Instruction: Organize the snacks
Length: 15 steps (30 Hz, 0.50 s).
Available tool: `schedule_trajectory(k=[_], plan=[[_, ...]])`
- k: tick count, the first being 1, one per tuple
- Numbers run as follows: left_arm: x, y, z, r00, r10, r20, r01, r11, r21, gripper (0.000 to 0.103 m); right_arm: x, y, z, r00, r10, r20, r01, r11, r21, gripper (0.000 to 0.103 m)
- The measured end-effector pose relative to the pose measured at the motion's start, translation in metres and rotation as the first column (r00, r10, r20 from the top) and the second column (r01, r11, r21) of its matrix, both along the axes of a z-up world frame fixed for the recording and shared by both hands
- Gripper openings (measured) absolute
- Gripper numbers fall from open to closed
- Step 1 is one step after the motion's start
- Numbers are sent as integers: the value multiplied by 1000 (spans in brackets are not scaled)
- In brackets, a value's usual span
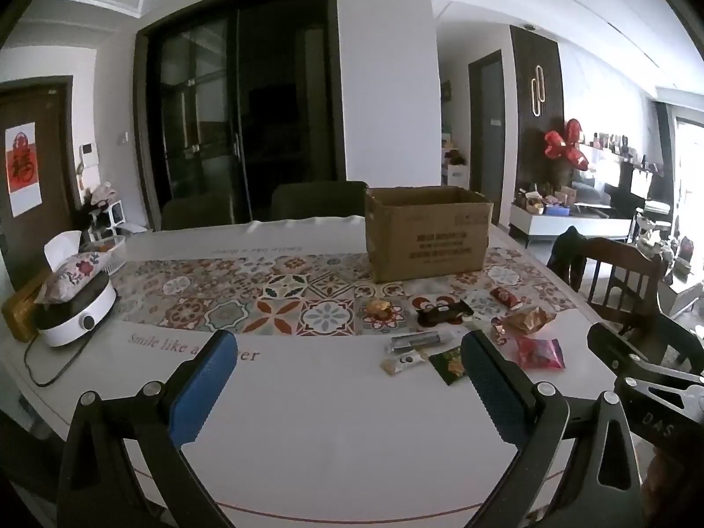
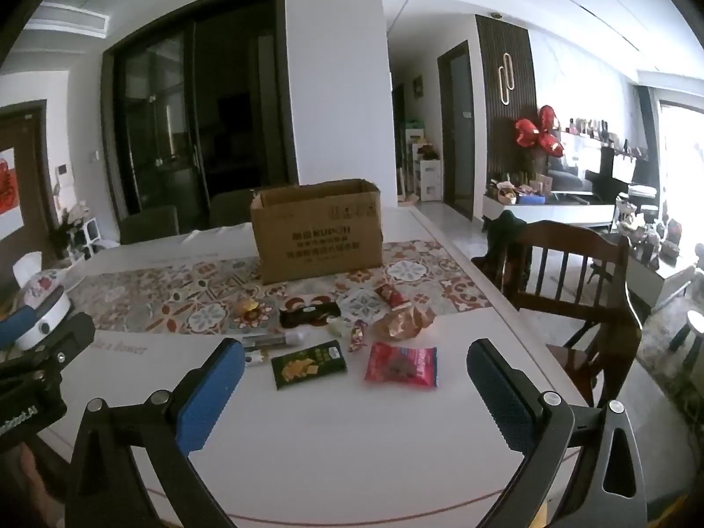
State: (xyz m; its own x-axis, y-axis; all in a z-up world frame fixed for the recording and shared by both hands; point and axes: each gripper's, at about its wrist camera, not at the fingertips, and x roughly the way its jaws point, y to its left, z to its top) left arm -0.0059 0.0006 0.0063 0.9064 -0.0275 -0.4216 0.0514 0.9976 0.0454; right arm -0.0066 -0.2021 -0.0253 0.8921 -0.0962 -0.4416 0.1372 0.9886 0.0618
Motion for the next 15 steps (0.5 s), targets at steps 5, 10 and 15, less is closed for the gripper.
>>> schedule_trajectory(k=[5, 10, 15], plan=[[-3, -1, -4, 1000, -5, 2, 5, 1000, 0, 103, -1, 2, -3, 1000, -1, 4, 1, 1000, -1, 102], [-2, -1, -4, 1000, -3, 0, 3, 1000, 0, 103, -1, 1, -2, 1000, 1, 4, -1, 1000, -1, 102], [-1, -1, -3, 1000, -3, 0, 3, 1000, 1, 103, -3, 5, -2, 1000, 4, 6, -4, 1000, -2, 102]])
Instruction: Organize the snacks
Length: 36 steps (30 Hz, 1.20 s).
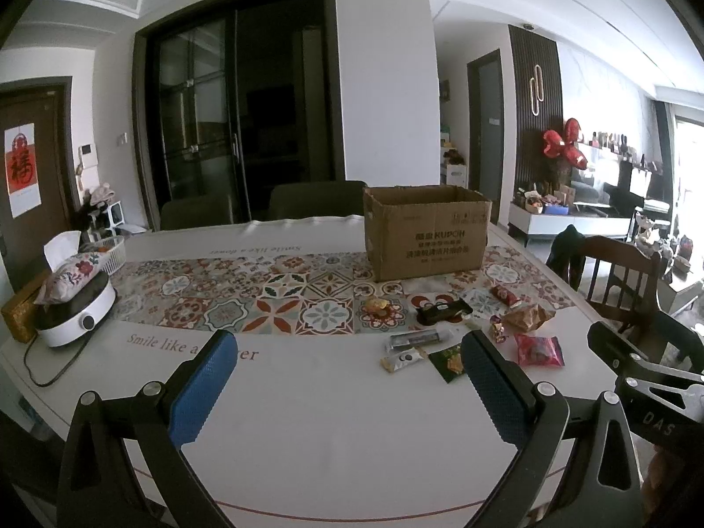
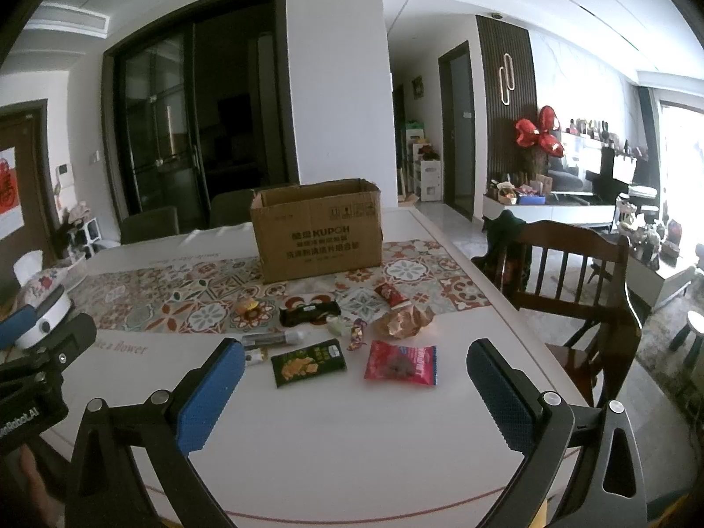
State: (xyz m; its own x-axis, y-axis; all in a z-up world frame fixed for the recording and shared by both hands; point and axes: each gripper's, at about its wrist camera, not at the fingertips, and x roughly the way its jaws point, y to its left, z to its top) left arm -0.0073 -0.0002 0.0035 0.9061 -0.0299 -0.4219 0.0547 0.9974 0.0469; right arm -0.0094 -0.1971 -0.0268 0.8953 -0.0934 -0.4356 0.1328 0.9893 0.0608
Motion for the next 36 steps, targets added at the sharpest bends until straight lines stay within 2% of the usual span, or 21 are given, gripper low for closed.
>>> schedule_trajectory(k=[36], plan=[[-1, 0, 1, 1000, -2, -1, 2, 1000, -2, 103, -2, 3, -2, 1000, 4, 6, -4, 1000, -8, 102]])
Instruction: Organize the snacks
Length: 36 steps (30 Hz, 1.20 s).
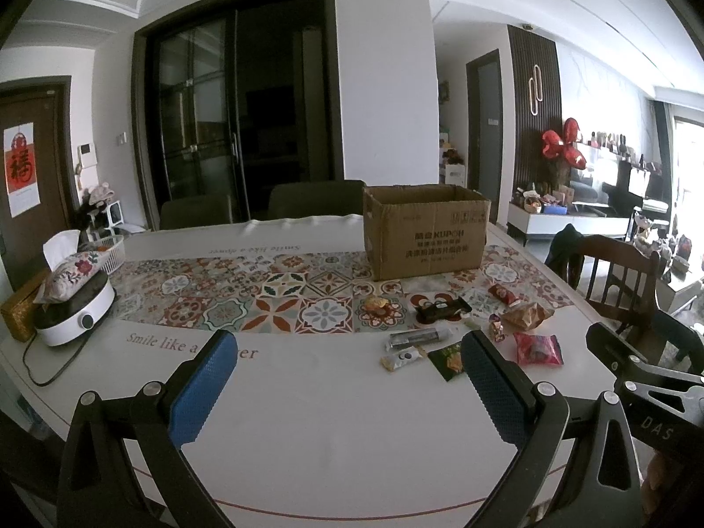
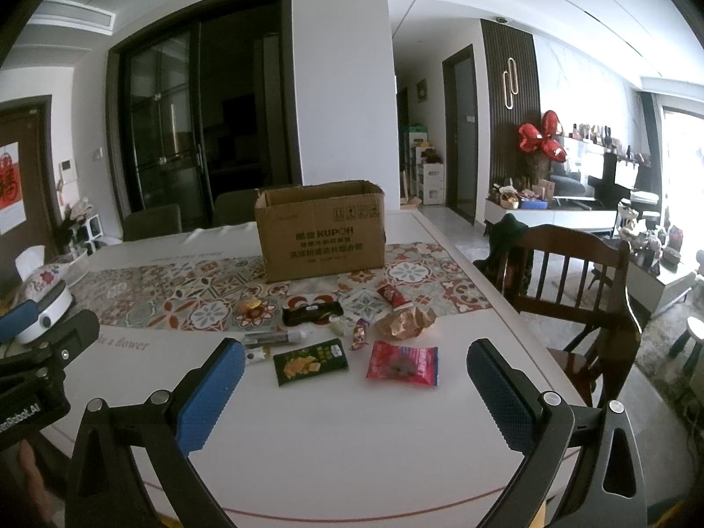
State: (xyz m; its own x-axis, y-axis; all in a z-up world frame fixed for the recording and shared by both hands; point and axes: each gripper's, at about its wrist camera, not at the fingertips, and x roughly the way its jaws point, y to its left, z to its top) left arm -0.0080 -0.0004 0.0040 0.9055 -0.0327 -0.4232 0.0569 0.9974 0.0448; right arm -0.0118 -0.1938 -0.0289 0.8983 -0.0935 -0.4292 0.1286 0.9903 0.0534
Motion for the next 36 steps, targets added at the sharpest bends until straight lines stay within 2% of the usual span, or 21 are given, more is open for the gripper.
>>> schedule_trajectory(k=[23, 32, 36], plan=[[0, -4, -10, 1000, -24, -20, 24, 1000, -2, 103, 0, 3, -1, 1000, 2, -10, -2, 1000, 2, 102], [22, -8, -20, 995, -69, -73, 70, 997, 12, 103, 17, -2, -18, 999, 0, -52, 1, 1000, 16, 102], [33, -10, -27, 992, -94, -86, 98, 994, 38, 97, 26, -2, -25, 997, 4, -78, -2, 1000, 21, 102]])
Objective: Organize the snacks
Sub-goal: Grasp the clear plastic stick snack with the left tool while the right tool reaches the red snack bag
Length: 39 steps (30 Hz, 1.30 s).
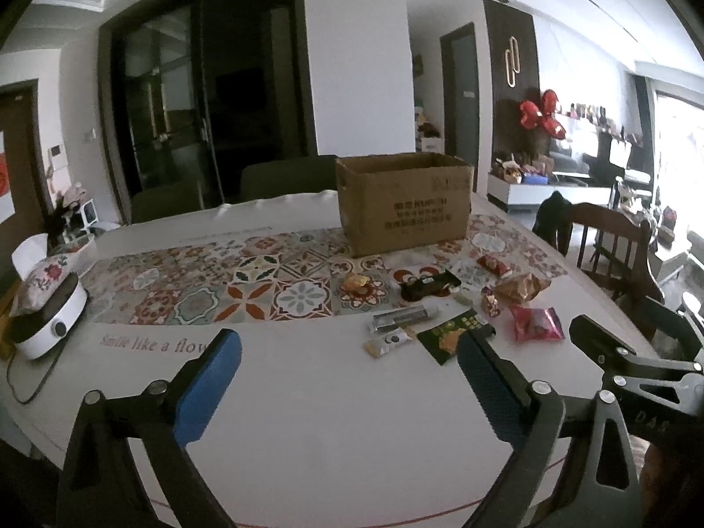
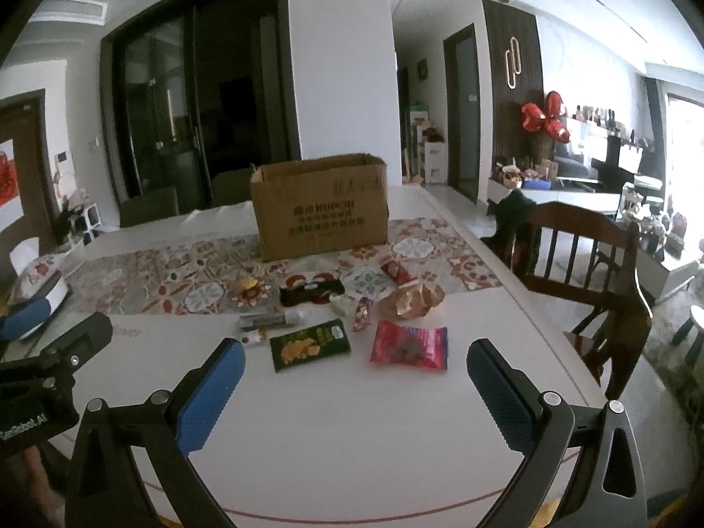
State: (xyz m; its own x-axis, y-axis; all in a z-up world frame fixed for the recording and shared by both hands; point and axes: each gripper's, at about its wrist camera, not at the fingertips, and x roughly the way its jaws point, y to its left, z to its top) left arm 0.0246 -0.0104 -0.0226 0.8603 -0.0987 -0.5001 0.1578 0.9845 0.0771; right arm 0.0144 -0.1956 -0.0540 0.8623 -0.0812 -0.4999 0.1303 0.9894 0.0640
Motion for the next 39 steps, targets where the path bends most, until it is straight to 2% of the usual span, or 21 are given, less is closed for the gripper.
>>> schedule_trajectory(k=[11, 21, 28, 32, 39], plan=[[51, -7, -22, 994, -102, -45, 105, 992, 73, 83, 36, 2, -17, 999, -35, -41, 33, 999, -37, 102], [108, -29, -45, 974, -201, -100, 211, 972, 102, 76, 78, -15, -40, 986, -135, -101, 135, 991, -2, 102], [139, -51, -69, 952, -265, -153, 285, 950, 130, 72, 98, -33, -59, 967, -199, -157, 204, 979, 20, 102], [151, -63, -82, 942, -284, -177, 312, 938, 152, 67, 107, -43, -70, 956, -224, -189, 237, 970, 50, 102], [173, -74, -98, 927, -306, -217, 341, 928, 149, 65, 122, -50, -83, 945, -224, -238, 250, 965, 82, 102]])
